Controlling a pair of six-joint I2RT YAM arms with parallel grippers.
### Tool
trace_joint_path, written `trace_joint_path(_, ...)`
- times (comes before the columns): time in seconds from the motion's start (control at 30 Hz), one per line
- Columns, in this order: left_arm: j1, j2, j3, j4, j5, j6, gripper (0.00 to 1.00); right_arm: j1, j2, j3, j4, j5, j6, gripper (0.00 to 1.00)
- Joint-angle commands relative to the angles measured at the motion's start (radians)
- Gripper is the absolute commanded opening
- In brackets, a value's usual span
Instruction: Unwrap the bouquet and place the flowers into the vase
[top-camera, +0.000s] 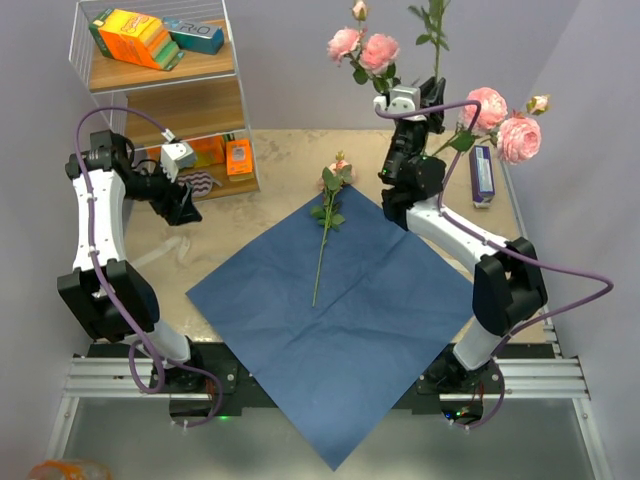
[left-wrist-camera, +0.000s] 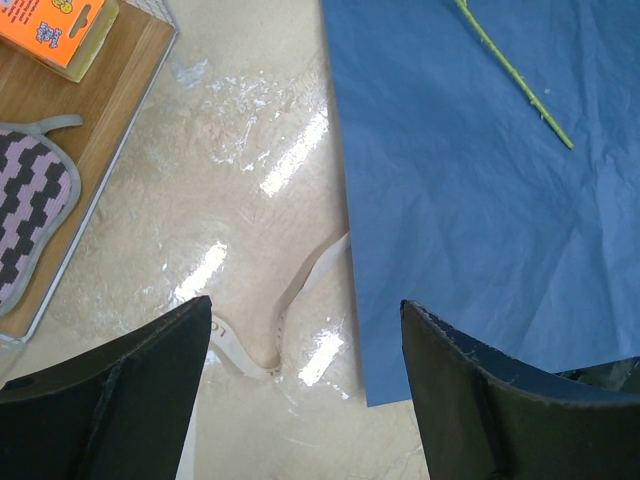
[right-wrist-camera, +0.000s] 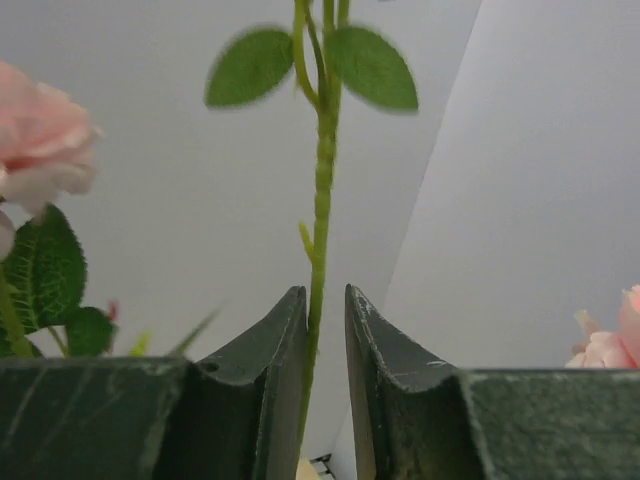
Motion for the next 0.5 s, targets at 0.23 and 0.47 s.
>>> trace_joint_path(0.23,0.010,-0.053,0.030,-0.011,0.030,-0.003,0.81,0.049,-0.083,-0.062,0.395,0.252,0.046,0.60)
trace_joint_path(0.47,0.012,-0.084,0.033,-0.011,0.036,-0.017,0.81,0.137,-0.243,-0.194,0.140,0.368,0.204,0.77)
